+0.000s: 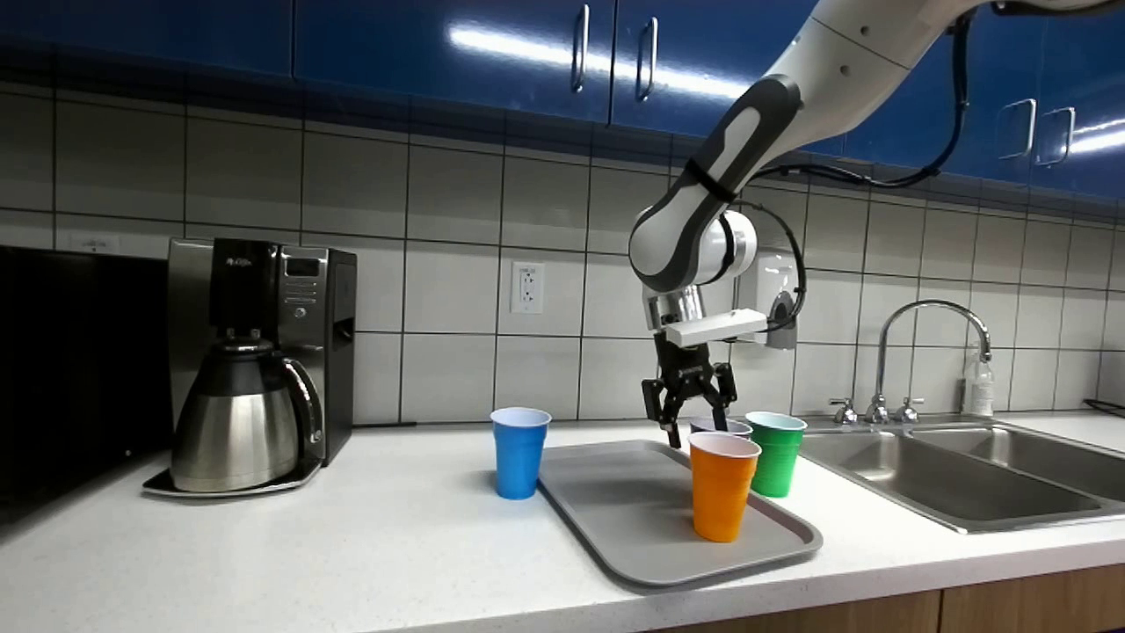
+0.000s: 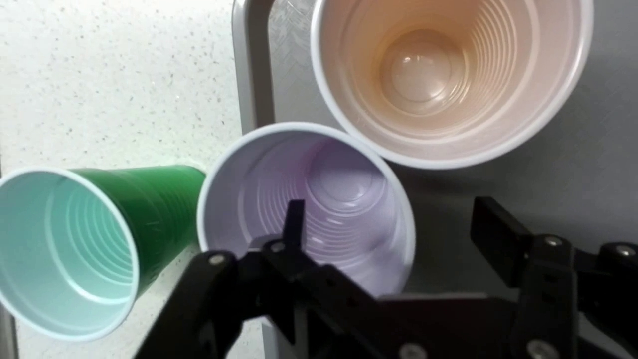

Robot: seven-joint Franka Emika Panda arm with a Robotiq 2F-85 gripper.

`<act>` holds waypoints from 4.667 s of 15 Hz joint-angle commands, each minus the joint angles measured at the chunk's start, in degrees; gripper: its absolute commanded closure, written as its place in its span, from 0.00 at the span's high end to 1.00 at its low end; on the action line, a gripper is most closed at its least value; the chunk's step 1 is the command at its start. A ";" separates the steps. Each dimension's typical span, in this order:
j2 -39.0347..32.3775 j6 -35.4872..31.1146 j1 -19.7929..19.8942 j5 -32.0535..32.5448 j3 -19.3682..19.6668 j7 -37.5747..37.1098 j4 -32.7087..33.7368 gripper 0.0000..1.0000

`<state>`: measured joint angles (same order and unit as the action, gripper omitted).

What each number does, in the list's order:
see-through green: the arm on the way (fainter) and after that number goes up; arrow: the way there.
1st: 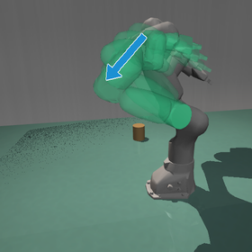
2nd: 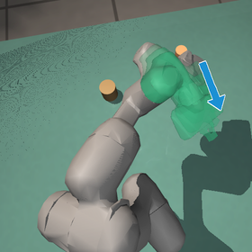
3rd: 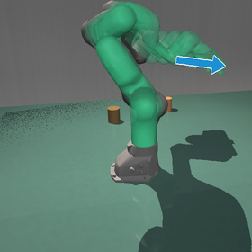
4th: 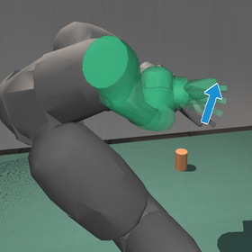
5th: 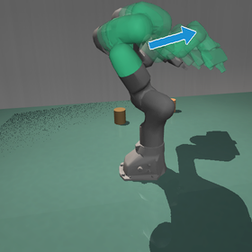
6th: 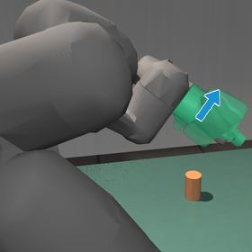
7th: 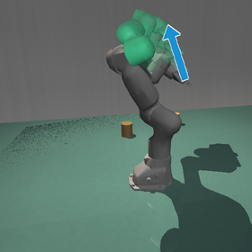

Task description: Put the purple, green and blue cups onto the tray

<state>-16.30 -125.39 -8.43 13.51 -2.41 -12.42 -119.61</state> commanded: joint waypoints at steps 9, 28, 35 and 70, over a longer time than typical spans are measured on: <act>4.18 2.95 1.48 -0.25 1.19 0.14 1.49 1.00; -1.78 -0.31 7.94 -7.45 5.58 0.40 7.67 1.00; -4.04 -2.82 9.19 -11.05 6.26 0.53 8.50 1.00; -0.23 -3.47 5.73 -4.03 7.19 -0.42 7.06 0.01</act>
<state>-19.09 -131.07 -2.14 8.03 5.27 -12.44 -112.57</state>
